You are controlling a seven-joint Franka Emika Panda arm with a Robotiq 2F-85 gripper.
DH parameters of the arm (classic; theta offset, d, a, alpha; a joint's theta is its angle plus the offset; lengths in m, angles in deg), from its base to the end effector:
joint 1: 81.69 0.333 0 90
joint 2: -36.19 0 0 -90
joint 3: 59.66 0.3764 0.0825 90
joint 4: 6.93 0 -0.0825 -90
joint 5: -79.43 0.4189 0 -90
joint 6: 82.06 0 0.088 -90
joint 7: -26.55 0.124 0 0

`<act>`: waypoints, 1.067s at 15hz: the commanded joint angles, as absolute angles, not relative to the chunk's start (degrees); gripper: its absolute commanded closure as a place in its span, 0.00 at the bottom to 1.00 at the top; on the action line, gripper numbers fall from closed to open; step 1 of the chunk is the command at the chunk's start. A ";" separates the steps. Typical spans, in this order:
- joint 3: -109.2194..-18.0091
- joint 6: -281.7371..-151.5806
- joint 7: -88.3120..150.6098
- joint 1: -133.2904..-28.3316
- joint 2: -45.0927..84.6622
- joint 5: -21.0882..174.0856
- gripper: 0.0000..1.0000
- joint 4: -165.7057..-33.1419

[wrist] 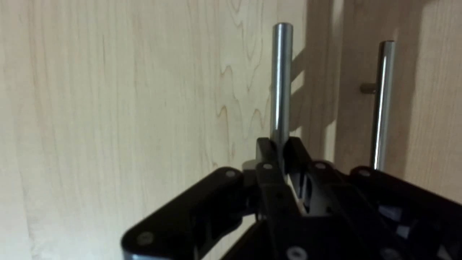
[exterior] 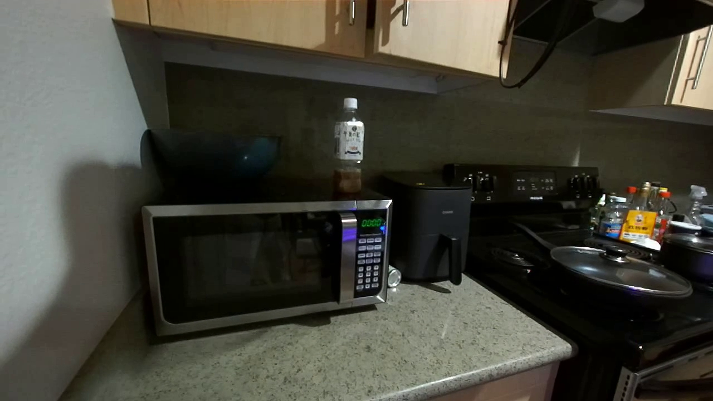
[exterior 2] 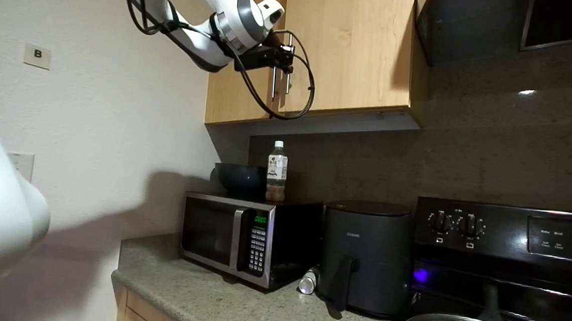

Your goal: Open the right door of the cabinet

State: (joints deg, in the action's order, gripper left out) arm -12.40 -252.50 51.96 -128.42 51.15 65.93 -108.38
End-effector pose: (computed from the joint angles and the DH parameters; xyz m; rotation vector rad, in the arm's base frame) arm 0.5736 0.1093 0.8412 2.3669 -0.1089 1.9924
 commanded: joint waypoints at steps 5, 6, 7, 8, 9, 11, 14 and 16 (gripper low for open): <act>-13.91 -253.41 52.68 -127.19 53.25 67.25 0.86 -110.59; -13.78 -253.41 52.64 -127.18 52.92 67.22 0.86 -110.36; -13.76 -253.41 52.63 -127.19 52.82 67.21 0.86 -110.28; -13.76 -253.40 52.63 -127.20 52.78 67.21 0.86 -110.25; -13.73 -253.40 52.63 -127.19 52.78 67.21 0.93 -110.25; -16.69 -254.55 53.55 -126.42 56.10 69.27 0.93 -113.08; -22.06 -256.37 54.78 -124.17 61.73 72.91 0.93 -118.97; -26.09 -258.35 54.44 -120.95 64.87 75.53 0.93 -123.60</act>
State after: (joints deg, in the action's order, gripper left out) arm -18.16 -255.51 52.64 -123.38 56.05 70.58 -114.47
